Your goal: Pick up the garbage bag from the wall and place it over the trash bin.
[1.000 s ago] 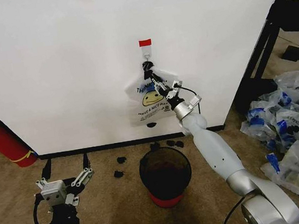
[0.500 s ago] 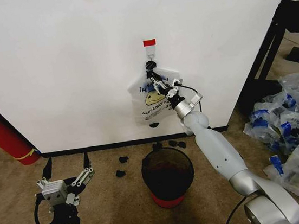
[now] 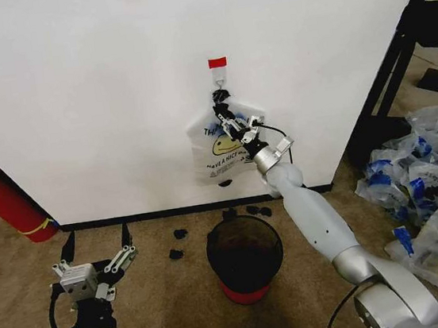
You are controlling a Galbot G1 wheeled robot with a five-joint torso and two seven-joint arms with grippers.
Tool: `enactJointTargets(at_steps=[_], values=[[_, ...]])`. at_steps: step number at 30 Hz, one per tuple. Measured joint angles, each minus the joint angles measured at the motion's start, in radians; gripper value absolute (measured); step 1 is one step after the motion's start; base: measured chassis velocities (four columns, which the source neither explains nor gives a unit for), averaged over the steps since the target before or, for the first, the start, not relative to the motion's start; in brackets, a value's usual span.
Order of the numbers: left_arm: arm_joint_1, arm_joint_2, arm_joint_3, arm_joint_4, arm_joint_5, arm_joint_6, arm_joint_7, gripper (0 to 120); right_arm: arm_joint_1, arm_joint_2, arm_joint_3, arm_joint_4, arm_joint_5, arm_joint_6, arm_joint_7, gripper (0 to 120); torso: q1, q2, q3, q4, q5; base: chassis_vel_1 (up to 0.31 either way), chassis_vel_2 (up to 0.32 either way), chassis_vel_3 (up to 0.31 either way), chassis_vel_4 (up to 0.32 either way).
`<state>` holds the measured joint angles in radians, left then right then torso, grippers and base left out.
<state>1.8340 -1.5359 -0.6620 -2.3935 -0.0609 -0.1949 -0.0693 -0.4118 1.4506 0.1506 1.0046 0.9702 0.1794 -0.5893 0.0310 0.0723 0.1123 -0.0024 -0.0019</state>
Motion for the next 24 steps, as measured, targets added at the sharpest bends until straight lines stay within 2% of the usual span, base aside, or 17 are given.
enactJointTargets(at_steps=[5,8,10,15,18,21,24], values=[[-0.001,0.004,-0.001,0.001,-0.001,0.0,-0.001,100,0.003,0.005,-0.001,-0.004,-0.002,0.0,0.012,39,0.0,0.0,0.0,0.0004,0.0,0.0,0.0,0.0,0.0],[-0.002,0.007,-0.003,0.003,-0.003,0.0,-0.003,100,0.006,0.006,-0.001,-0.01,-0.005,0.0,0.023,25,0.0,0.0,0.0,0.0007,0.0,0.0,0.0,0.0,0.0],[-0.002,0.008,-0.004,0.003,-0.003,0.0,-0.004,100,0.006,0.006,0.0,-0.011,-0.005,0.0,0.024,23,0.0,0.0,0.0,0.0008,0.0,0.0,0.0,0.0,0.0],[-0.003,0.009,-0.005,0.004,-0.003,-0.001,-0.006,100,0.001,0.003,0.003,0.003,-0.003,0.001,0.035,0,0.001,0.0,0.0,0.0023,-0.0001,0.0,0.0,0.0,0.0],[-0.003,0.009,-0.005,0.005,-0.003,-0.001,-0.007,100,-0.007,0.0,0.002,0.009,-0.003,0.0,0.035,0,0.001,0.0,0.0,0.002,0.0005,0.0,0.0,0.0,0.0],[-0.004,0.008,-0.003,0.005,-0.003,-0.002,-0.007,100,-0.022,-0.011,0.001,0.035,0.0,0.0,0.034,0,0.001,0.0,0.0,0.0006,-0.0003,0.0,0.0,0.0,0.0],[-0.006,0.004,0.0,0.006,-0.003,-0.004,-0.006,100,-0.061,-0.03,-0.009,0.094,0.004,-0.007,0.032,0,0.0,0.0,0.0,0.0009,0.0,0.0,0.0,0.0,0.0]])
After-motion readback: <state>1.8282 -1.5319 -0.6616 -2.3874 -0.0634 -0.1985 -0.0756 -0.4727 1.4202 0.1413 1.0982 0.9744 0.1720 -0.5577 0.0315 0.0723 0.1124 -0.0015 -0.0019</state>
